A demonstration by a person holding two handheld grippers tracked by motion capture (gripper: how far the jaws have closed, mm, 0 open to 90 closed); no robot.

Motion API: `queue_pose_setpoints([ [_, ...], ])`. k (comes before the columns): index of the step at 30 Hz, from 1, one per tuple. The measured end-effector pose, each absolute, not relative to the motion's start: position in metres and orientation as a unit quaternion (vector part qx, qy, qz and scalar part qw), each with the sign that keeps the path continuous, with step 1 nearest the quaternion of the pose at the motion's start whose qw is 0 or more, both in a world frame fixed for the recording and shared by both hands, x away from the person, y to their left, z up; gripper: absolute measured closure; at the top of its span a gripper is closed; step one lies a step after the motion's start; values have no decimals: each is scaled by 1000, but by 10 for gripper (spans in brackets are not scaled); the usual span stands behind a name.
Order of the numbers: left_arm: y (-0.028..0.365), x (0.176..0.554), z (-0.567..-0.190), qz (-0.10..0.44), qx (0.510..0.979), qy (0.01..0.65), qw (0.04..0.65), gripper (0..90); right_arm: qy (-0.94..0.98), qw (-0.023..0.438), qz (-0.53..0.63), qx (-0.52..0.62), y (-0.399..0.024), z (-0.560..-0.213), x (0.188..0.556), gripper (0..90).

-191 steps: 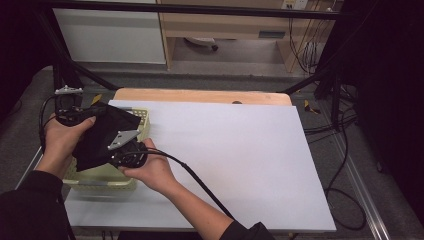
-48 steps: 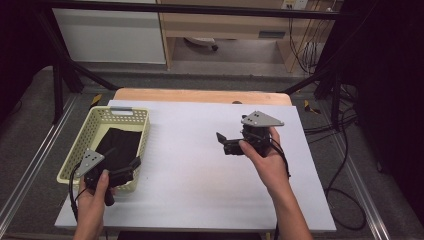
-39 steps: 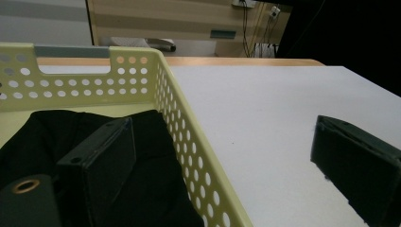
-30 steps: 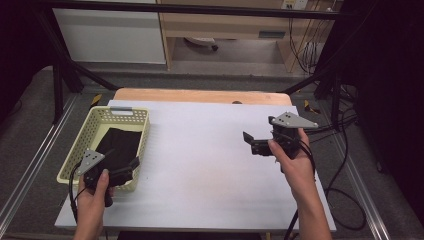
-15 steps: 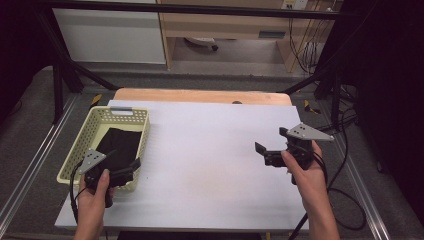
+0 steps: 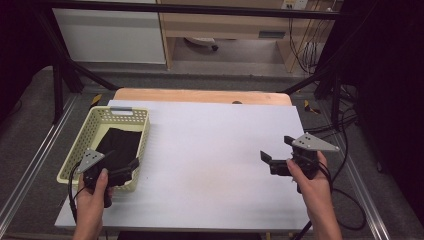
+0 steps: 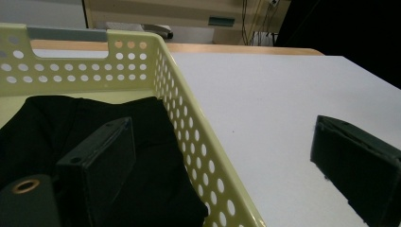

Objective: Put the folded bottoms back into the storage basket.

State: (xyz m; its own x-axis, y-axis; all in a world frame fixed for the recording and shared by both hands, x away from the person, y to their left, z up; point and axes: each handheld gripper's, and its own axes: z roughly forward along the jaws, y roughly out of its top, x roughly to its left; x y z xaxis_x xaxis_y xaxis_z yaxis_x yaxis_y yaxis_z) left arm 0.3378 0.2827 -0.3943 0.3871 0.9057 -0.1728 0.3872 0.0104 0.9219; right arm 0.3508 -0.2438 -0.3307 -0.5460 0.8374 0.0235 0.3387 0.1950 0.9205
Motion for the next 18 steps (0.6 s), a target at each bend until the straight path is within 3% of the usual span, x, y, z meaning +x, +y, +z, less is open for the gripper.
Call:
queue_pose_setpoints([
  [18,283,337,-393,253,657,490,513,71,719,263,499,406,-248,-368,337,26],
])
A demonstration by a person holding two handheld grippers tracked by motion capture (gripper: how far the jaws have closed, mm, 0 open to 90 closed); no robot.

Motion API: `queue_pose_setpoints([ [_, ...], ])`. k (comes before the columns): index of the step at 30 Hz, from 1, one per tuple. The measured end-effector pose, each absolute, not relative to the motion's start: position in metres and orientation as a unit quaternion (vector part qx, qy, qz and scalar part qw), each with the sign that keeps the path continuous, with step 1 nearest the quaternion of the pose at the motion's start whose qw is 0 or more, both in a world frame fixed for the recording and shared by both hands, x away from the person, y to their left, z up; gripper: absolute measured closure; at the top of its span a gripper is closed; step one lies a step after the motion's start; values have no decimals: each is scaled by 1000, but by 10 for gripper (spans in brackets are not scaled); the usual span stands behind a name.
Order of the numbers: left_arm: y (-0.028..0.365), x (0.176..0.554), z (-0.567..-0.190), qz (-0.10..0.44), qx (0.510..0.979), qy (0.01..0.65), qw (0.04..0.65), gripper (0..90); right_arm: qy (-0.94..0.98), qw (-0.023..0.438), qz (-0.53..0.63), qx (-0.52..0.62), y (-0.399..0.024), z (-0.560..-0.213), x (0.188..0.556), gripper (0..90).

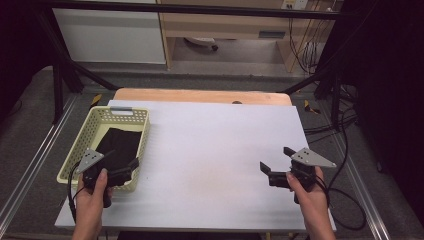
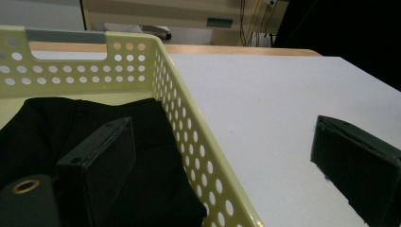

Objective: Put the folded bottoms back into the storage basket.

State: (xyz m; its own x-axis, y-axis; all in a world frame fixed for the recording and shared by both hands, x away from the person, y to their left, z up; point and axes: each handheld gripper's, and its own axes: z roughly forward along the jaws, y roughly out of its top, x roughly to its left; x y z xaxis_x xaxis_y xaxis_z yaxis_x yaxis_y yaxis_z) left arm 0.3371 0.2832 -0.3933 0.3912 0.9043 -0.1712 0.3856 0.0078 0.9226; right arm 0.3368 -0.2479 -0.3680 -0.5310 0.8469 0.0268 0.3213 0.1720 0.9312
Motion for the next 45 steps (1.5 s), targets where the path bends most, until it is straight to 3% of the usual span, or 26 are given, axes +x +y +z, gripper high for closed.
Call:
queue_pose_setpoints([
  [21,283,337,-393,251,658,492,512,70,728,243,479,426,-254,-404,342,36],
  [45,282,335,-390,252,659,490,512,70,755,173,479,413,-231,-433,345,57],
])
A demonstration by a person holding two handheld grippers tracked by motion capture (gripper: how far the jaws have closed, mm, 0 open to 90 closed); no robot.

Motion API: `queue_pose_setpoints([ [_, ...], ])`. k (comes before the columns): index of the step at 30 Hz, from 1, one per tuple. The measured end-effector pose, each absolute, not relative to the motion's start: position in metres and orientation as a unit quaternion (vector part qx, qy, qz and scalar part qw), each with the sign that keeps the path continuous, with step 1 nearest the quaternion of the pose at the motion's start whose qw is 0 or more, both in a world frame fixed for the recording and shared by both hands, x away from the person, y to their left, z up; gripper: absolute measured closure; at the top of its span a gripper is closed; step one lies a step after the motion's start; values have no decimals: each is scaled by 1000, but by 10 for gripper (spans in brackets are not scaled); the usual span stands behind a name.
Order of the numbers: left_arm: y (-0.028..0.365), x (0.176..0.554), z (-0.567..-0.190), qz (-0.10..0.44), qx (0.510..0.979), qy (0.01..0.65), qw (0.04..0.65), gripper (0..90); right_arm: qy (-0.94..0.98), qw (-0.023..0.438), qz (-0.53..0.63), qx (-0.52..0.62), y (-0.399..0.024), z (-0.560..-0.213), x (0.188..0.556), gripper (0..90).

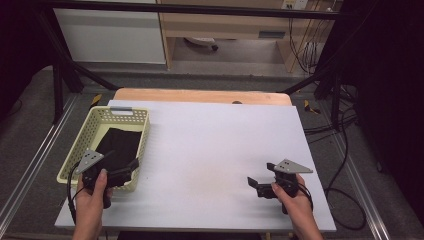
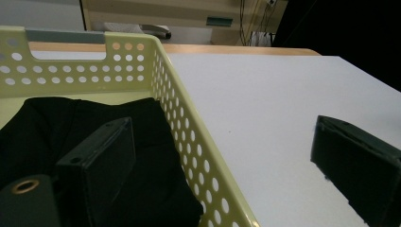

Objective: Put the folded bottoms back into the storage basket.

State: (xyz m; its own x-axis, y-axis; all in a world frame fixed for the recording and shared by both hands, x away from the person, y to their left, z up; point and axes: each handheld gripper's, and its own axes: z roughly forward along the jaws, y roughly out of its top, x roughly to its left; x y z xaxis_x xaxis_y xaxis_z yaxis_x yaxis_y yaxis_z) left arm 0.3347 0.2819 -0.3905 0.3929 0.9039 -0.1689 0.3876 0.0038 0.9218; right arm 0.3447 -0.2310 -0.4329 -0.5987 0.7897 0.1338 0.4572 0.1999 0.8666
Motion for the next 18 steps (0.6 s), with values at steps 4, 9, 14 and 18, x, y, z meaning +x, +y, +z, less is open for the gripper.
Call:
queue_pose_setpoints([
  [4,280,334,-390,250,661,488,512,70,753,181,482,409,-226,-433,345,57],
  [9,277,332,-389,249,663,485,513,70,752,182,491,401,-216,-432,346,58],
  [14,274,330,-386,248,665,480,516,70,746,185,504,394,-207,-426,349,57],
  [18,271,329,-386,245,666,478,517,70,747,188,507,387,-202,-423,352,52],
])
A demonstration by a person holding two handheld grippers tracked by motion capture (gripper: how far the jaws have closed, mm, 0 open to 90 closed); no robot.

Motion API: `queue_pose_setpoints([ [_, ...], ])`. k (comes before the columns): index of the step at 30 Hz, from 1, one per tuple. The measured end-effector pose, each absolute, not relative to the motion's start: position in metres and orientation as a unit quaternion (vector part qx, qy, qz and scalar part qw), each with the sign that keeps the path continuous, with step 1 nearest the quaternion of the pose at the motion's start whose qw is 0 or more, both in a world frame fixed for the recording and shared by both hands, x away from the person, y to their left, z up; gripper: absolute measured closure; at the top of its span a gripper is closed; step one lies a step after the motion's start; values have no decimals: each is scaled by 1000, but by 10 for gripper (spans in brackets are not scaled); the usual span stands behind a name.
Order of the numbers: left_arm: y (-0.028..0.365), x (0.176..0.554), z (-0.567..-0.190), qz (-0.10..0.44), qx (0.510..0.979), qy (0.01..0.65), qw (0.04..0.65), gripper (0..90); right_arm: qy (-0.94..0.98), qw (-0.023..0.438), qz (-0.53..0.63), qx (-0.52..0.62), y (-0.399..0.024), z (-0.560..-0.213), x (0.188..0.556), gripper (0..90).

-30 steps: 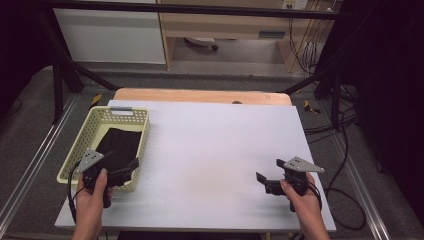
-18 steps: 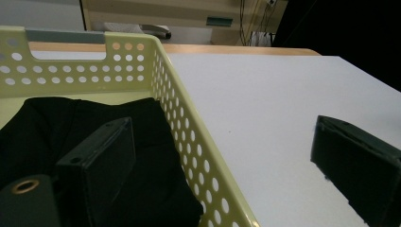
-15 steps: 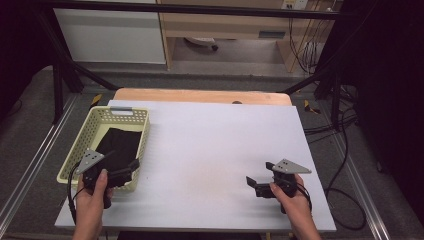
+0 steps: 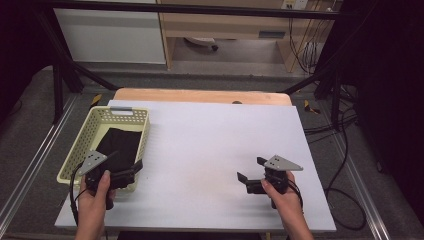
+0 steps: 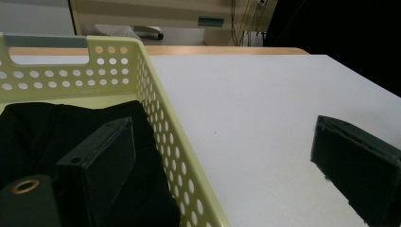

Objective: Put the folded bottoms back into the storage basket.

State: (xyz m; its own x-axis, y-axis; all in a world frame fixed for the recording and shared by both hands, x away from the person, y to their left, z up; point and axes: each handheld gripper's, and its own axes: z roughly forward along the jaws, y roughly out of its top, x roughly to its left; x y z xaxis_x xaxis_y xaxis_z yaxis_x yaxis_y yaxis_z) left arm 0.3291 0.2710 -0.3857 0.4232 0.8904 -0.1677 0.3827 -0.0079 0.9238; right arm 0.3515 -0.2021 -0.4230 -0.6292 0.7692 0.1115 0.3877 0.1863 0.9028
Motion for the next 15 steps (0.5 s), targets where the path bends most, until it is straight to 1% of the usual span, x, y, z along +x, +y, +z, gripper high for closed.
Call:
queue_pose_setpoints([
  [8,264,327,-383,243,670,470,521,70,746,197,501,392,-198,-427,361,48],
  [15,249,322,-378,239,680,454,524,71,759,182,488,392,-191,-437,364,47],
])
